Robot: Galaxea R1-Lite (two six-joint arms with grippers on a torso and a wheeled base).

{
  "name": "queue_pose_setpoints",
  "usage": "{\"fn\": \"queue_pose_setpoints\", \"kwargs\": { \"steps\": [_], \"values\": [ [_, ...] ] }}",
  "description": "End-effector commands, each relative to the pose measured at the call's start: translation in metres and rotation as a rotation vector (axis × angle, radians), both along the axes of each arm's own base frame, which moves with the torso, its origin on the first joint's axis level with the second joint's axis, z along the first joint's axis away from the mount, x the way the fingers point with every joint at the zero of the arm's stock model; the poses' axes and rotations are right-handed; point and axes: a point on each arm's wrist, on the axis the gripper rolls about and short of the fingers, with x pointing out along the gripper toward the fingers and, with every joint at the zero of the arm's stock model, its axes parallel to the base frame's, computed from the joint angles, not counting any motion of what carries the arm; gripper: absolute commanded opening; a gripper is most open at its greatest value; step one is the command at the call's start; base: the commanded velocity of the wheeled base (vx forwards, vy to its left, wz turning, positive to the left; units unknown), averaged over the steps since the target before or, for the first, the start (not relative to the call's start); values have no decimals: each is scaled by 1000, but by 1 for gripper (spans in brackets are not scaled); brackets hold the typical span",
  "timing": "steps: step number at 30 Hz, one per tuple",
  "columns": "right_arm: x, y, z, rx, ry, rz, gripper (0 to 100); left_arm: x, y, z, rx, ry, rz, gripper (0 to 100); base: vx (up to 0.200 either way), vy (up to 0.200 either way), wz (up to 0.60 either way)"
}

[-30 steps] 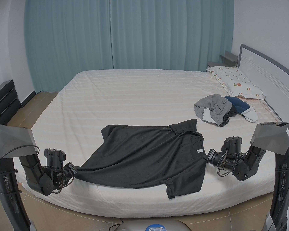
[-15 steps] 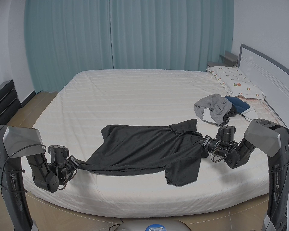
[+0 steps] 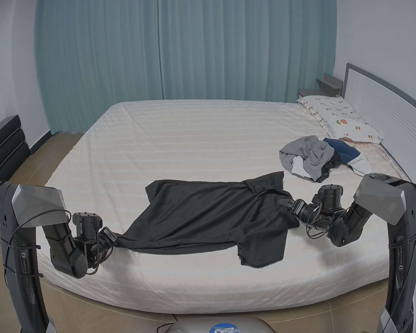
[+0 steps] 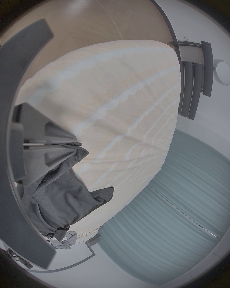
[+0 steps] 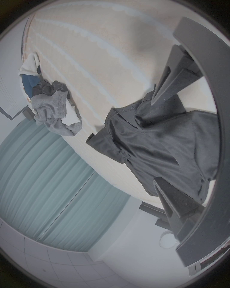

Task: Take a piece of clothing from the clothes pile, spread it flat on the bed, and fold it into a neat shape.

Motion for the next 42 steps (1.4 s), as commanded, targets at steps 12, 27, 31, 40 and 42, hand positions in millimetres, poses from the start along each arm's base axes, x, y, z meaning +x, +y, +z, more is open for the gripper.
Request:
{"fn": "queue_pose_setpoints", "kwargs": {
  "steps": [12, 27, 31, 40, 42],
  "values": [
    [-66, 15, -9, -7, 180, 161, 100, -3, -1, 0, -2, 8, -3, 0, 0, 0, 0],
    [-65, 38, -24, -51, 257, 184, 100, -5, -2, -1, -9, 15, -17, 0, 0, 0, 0],
    [-65, 38, -22, -58, 256, 185, 0, -5, -2, -1, -9, 15, -17, 0, 0, 0, 0],
    [-86, 5, -3, -130, 306, 161, 0, -16, -2, 1, -24, 41, -55, 0, 0, 0, 0],
    [-94, -5, 5, -137, 312, 145, 0, -21, -4, 4, -21, 52, -76, 0, 0, 0, 0]
  ]
}}
